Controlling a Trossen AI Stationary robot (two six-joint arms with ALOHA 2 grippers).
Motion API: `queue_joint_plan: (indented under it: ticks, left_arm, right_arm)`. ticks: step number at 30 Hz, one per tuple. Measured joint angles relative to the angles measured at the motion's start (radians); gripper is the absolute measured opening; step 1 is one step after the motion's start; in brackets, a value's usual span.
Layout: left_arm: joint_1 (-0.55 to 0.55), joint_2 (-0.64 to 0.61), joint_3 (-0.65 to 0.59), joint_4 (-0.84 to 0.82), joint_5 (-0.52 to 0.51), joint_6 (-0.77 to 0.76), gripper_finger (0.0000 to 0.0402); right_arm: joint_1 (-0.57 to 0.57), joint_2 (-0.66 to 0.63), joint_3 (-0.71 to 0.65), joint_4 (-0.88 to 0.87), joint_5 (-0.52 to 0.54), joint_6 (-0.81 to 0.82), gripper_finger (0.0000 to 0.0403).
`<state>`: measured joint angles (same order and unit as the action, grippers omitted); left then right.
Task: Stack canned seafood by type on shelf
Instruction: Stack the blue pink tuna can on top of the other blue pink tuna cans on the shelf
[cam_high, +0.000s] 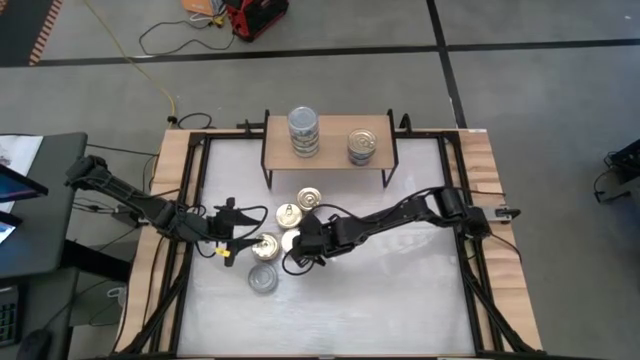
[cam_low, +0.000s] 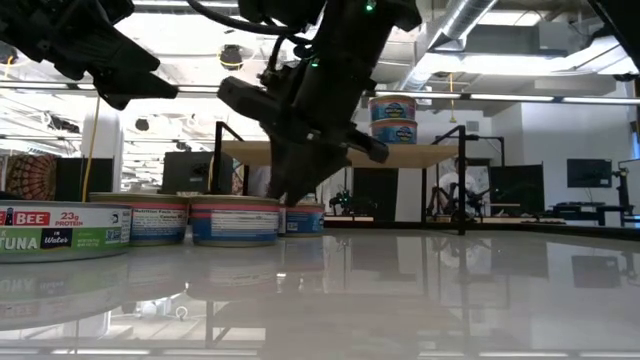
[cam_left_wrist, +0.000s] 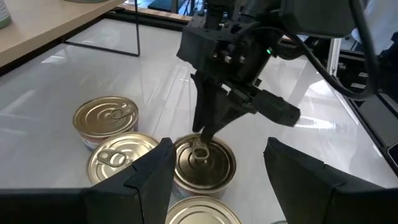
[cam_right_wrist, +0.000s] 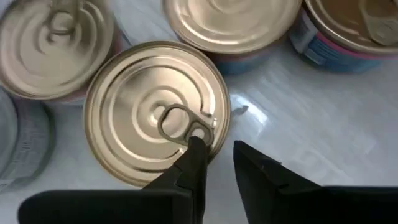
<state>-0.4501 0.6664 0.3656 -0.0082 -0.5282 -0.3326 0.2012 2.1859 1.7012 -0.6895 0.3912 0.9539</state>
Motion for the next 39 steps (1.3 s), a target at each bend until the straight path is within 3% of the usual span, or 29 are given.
queue_joint_plan:
  ticks: [13, 21, 30, 35, 39]
  left_arm:
    - [0.0, 0.0, 0.0, -0.001, 0.0, 0.006, 0.0233]
    - [0.0, 0.0, 0.0, -0.001, 0.0, 0.007, 0.0233]
    - [0.0, 0.0, 0.0, -0.002, -0.001, 0.023, 0.0233]
    - [0.0, 0.0, 0.0, -0.003, -0.002, 0.03, 0.0233]
    - [0.0, 0.0, 0.0, -0.003, -0.002, 0.023, 0.0233]
  right_arm:
    - [-0.013, -0.001, -0.105, -0.061, -0.038, 0.065, 0.0105]
    - [-0.012, -0.024, -0.109, -0.106, 0.008, 0.036, 0.0092]
    - [0.071, -0.107, -0.055, -0.134, 0.231, -0.321, 0.0092]
    - [0.137, -0.111, -0.037, -0.032, 0.243, -0.522, 0.01]
    - [0.154, -0.111, -0.037, 0.051, 0.238, -0.562, 0.0147]
